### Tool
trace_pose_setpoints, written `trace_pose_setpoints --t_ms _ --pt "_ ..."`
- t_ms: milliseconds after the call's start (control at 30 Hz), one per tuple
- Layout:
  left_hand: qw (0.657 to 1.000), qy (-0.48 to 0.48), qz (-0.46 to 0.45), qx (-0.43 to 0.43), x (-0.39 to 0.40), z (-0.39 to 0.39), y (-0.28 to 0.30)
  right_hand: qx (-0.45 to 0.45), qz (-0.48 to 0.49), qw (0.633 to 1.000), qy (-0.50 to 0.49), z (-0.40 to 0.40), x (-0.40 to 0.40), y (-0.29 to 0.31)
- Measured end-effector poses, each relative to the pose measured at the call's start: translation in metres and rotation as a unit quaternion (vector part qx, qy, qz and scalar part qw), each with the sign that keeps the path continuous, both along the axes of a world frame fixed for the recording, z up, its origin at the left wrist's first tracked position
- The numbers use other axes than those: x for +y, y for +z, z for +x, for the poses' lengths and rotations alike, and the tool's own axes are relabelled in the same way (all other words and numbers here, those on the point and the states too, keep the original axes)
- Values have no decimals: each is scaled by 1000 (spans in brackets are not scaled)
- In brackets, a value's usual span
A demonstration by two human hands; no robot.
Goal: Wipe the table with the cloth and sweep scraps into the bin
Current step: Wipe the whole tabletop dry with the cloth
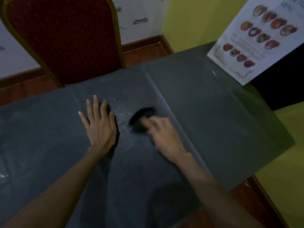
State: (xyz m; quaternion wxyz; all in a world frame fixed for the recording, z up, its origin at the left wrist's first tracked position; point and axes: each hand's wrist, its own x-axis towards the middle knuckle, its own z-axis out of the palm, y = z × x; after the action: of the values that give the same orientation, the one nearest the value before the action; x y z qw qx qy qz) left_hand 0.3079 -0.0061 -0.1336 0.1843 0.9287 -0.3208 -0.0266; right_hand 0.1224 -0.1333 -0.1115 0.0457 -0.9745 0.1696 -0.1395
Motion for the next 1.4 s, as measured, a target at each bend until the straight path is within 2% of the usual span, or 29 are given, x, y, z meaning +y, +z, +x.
trace_pose_setpoints --t_ms 67,133,200,233,300,333,367,400,433,500,533,600,633,700,733,767,800,833,867,900,967,1000,1067,1133,1200,1300,1333,1367,1400 --pt "1000 11 -9 2 -23 27 2 64 -62 983 162 11 -1 -6" --pt "1000 11 2 8 -36 48 0 68 -78 984 143 3 -36 -7" --pt "999 21 9 24 -39 59 -6 58 -57 995 -65 -13 -77 -12" --pt "999 32 9 31 -38 60 -9 44 -31 972 -227 -19 -94 -11" --pt "999 46 4 28 -35 59 -13 -17 68 830 -553 -7 -114 -4" --pt "998 49 2 25 -36 58 -13 -55 117 746 -653 14 -117 -1" --pt "998 51 0 23 -37 58 -13 -73 145 699 -696 42 -116 2" --pt "998 53 -3 24 -37 58 -13 -83 146 707 -687 70 -110 5" --pt "998 57 -8 27 -38 58 -12 -101 139 767 -619 101 -103 8" --pt "997 67 -27 38 -37 57 -10 -45 131 941 -308 154 -74 6" --pt "996 69 -35 43 -36 57 -9 33 86 989 -115 172 -58 4" --pt "996 68 -37 43 -35 56 -8 144 9 984 105 185 -62 5" --pt "996 66 -34 42 -35 57 -8 158 -18 982 98 184 -78 6" --pt "997 66 -29 41 -36 58 -10 147 -26 983 -108 169 -115 -1" --pt "997 66 -26 39 -37 58 -10 107 7 956 -273 158 -136 -1" --pt "997 67 -24 34 -38 58 -11 66 62 898 -432 148 -153 3" --pt "997 67 -20 28 -39 58 -12 34 111 839 -532 146 -162 7" --pt "997 68 -16 22 -39 58 -13 23 127 812 -569 150 -164 10" --pt "997 68 -13 19 -39 59 -14 11 108 832 -544 160 -160 11" --pt "997 68 -10 18 -38 58 -15 -7 78 886 -458 173 -151 13" --pt "998 68 -8 12 -38 58 -16 23 10 988 -153 197 -124 12" --pt "998 69 -6 6 -38 59 -17 80 -53 995 2 204 -110 9" --pt "998 69 -5 -2 -38 59 -18 173 -123 969 122 205 -112 6" --pt "998 66 -8 0 -38 60 -20 150 -106 983 9 191 -146 4" --pt "998 66 -11 5 -38 60 -20 136 -56 968 -201 156 -191 -3" --pt "998 69 -12 7 -40 59 -18 89 37 846 -524 92 -237 5" --pt "997 70 -12 8 -41 59 -17 72 76 798 -593 85 -238 9" --pt "997 70 -13 12 -41 59 -16 61 84 788 -607 85 -230 11" --pt "997 69 -14 17 -40 58 -15 45 64 818 -569 89 -215 11"
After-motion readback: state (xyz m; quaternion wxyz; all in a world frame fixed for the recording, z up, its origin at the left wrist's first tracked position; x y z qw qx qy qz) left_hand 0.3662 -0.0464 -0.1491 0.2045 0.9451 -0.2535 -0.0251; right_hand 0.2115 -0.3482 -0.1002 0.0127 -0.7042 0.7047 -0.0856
